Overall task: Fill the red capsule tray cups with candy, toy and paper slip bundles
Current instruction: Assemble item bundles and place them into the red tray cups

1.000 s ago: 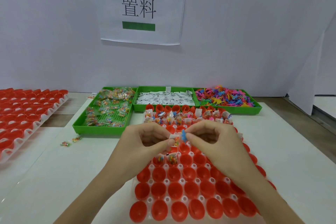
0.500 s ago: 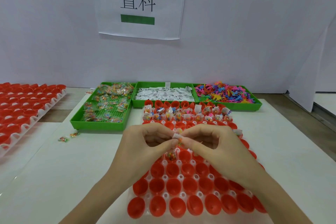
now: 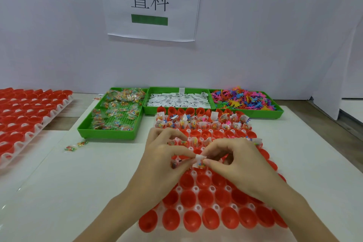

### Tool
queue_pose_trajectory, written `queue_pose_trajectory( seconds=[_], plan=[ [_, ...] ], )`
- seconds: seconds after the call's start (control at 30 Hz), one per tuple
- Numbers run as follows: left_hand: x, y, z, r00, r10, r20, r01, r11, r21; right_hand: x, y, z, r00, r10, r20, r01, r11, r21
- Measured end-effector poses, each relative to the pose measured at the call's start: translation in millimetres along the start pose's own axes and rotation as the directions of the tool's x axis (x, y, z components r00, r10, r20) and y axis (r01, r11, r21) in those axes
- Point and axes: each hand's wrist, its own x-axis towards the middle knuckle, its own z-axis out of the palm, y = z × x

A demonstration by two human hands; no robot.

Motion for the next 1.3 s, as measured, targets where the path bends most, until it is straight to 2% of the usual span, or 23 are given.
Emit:
queue_pose_trajectory(
  seconds=[0.27,0.43,0.63,0.77,0.87,1.13,1.3],
  plan=[
    [-1.5,0.2,7.5,0.999,0.049,-0.016,-0.047,0.994,0.101,0.3,-2.6,6.1,1.0,0.009,0.007,-0.008,0.998,-0.068],
    [-0.1,2.4,7.7,0.995,0.103,-0.01,-0.1,0.98,0.17,-0.3,0.2,10.5,0.999,0.032,-0.019,-0.035,0.981,-0.192],
    [1.3,2.4,1.7,0.98,0.198,0.029,-0.2,0.955,0.218,0.8,1.4,9.1,1.0,0.026,-0.008,-0.027,0.985,-0.169],
    [0.1,4.3,1.7,0.976,0.212,0.046,-0.217,0.951,0.219,1.2,1.2,2.4,0.998,0.027,0.05,-0.022,0.995,-0.1],
    [1.6,4.9,-0.3,0.975,0.214,0.061,-0.222,0.949,0.225,2.1,2.0,1.4,1.0,0.011,0.018,-0.01,0.998,-0.056],
    [3.3,3.6,-4.9,0.931,0.327,0.165,-0.362,0.885,0.293,4.5,6.7,10.9,1.0,-0.017,-0.023,0.015,0.996,-0.083],
    [1.5,3.8,-5.4,0.919,0.33,0.217,-0.384,0.874,0.297,2.0,6.3,8.0,0.998,-0.054,0.022,0.057,0.988,-0.142]
  ],
)
